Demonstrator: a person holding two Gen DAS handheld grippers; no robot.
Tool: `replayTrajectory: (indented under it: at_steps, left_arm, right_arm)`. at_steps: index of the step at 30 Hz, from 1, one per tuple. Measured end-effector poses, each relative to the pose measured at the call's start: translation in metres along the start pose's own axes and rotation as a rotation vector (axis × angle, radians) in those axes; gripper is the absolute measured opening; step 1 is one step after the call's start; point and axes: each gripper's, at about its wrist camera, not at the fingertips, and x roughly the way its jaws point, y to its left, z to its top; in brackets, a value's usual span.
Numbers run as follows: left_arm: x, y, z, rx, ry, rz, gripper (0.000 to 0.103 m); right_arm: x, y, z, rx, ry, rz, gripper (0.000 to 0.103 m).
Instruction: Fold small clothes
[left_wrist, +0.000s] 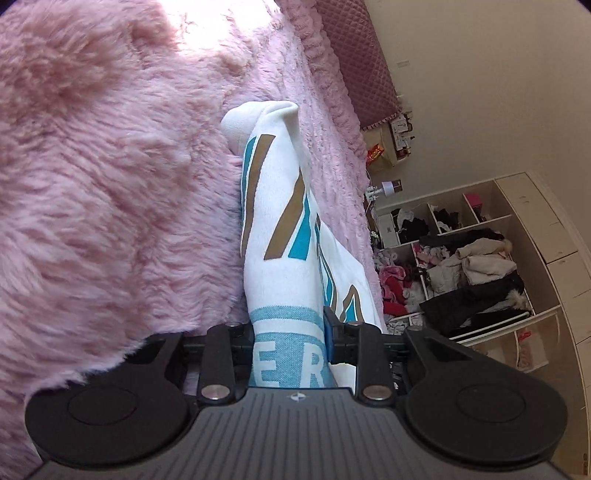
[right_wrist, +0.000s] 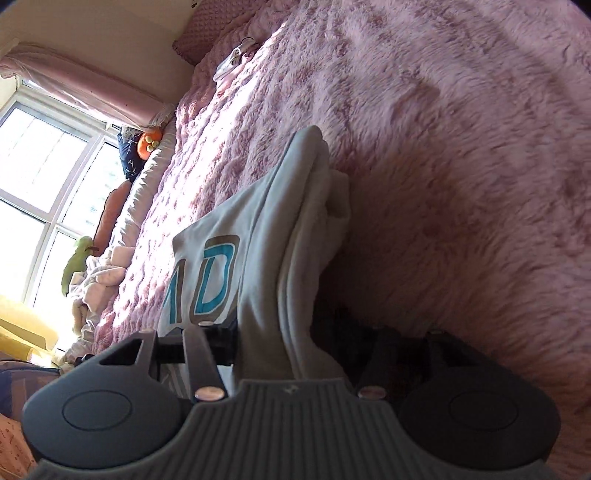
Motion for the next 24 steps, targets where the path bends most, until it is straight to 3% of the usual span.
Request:
replayTrajectory:
  at_steps: [3,8,13,18,20,22,24]
  left_arm:
    - [-0.003,-0.018,0.006,0.123,-0.016,0.086,0.035]
    - [-0.002,-0.021,0.006,0.133,-0.028,0.115,0.036]
    - [0.014,-0.007,0.038,0.039,-0.051,0.087,0.039]
    - [0.029,0.003,0.082,-0.019,-0.132,0.075,0.039]
    - [0.032,-0.005,0.099,0.027,-0.165,0.089,0.034]
    - [0.031,-0.023,0.108,0.100,-0.189,0.055,0.027]
    - [0.030,-0.051,0.106,0.295,-0.198,0.073,0.020]
  right_arm:
    - [-0.011,-0.013,-0.003,0.029,0.065,0.073,0.051]
    - [-0.020,-0.019,-0.014,-0.007,0.113,0.092,0.053]
    - [-0.015,-0.019,-0.014,-0.011,0.120,0.087,0.051]
    - [-0.013,-0.014,-0.011,-0.048,0.137,0.076,0.047]
    - [-0.012,-0.015,-0.011,-0.055,0.142,0.079,0.047]
    - [-0.011,-0.016,-0.010,-0.048,0.147,0.084,0.047]
    - [-0.011,-0.017,-0.010,-0.048,0.148,0.090,0.046]
